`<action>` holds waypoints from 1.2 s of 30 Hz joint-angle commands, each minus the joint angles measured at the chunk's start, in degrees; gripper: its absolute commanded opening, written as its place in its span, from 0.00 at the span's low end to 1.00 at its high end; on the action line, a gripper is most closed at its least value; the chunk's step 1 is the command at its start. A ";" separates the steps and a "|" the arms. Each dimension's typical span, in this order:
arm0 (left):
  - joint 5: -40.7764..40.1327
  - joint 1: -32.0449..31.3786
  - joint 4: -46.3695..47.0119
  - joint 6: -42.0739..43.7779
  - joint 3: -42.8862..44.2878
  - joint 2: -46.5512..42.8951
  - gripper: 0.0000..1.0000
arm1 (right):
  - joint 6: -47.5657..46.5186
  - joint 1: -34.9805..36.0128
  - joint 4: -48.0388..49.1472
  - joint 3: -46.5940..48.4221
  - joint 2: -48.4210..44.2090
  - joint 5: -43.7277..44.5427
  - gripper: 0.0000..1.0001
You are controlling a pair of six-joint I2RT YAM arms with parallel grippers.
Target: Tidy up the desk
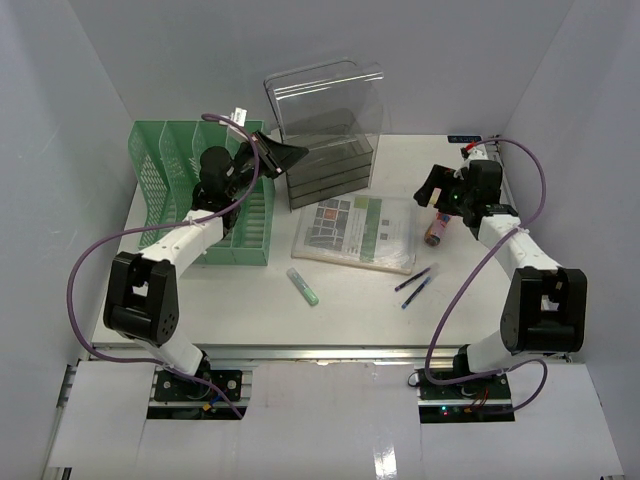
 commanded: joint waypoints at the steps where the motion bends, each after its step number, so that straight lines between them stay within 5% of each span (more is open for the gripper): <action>1: -0.16 1.34 3.22 -1.76 1.80 -3.74 0.17 | -2.54 -1.39 -9.84 2.65 3.58 14.87 0.92; 14: 1.32 2.30 3.15 -2.38 0.40 -5.55 0.17 | 5.75 -1.40 -12.01 7.64 13.94 16.40 0.98; 19: 1.77 2.70 3.82 -3.40 -0.32 -5.86 0.17 | 8.18 -2.30 -12.59 9.38 17.27 14.20 0.83; 36: 2.29 2.83 4.54 -4.66 -1.26 -6.62 0.17 | 10.36 -6.17 -10.56 7.07 18.69 8.37 0.54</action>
